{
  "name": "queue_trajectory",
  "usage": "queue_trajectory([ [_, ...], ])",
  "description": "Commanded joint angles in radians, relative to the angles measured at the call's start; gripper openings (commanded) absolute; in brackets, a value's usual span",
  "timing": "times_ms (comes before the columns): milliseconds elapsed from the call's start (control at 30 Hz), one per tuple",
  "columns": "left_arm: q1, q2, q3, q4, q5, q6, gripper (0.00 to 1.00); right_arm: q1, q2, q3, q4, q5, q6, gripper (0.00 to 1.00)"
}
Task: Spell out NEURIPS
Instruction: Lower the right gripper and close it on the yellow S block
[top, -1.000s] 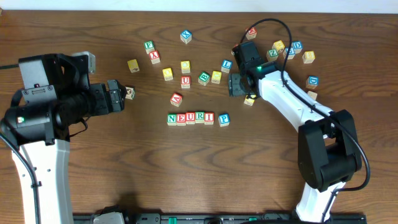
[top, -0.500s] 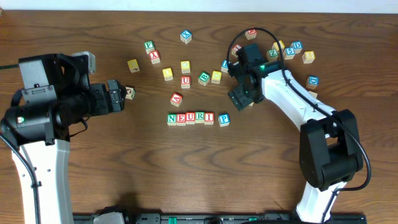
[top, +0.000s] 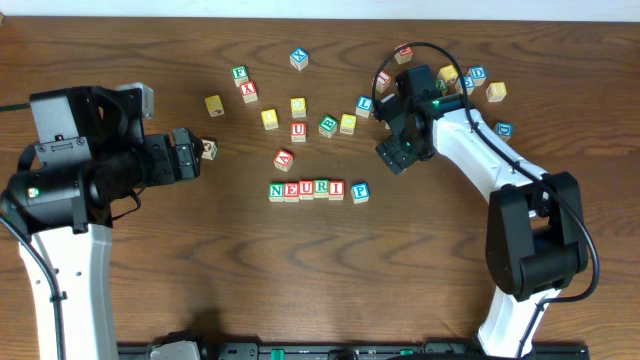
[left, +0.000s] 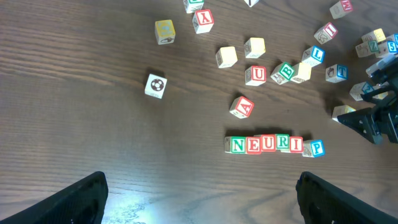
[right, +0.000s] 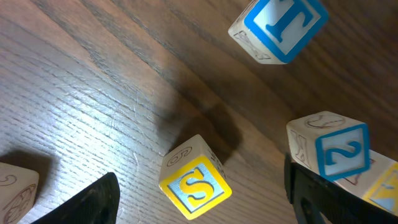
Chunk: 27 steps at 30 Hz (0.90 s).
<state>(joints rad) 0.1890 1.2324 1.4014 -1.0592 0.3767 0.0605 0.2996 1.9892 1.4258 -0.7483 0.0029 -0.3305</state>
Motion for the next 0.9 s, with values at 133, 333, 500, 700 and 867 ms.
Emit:
queue_trajectory([
  [133, 0.004, -0.005, 0.016, -0.002, 0.007, 0.010, 0.95, -0.006, 0.034, 0.018, 0.004, -0.009, -0.023, 0.81],
  [333, 0.004, -0.005, 0.016, -0.002, 0.007, 0.010, 0.95, -0.003, 0.059, 0.018, 0.005, -0.025, -0.018, 0.72],
  [500, 0.004, -0.005, 0.016, -0.002, 0.007, 0.010, 0.95, -0.003, 0.061, 0.018, 0.008, -0.025, -0.013, 0.67],
  [700, 0.004, -0.005, 0.016, -0.002, 0.007, 0.010, 0.95, -0.003, 0.062, 0.018, 0.008, -0.025, -0.006, 0.60],
  [867, 0.004, -0.005, 0.016, -0.002, 0.007, 0.010, 0.95, -0.003, 0.063, 0.017, 0.003, -0.025, -0.003, 0.58],
])
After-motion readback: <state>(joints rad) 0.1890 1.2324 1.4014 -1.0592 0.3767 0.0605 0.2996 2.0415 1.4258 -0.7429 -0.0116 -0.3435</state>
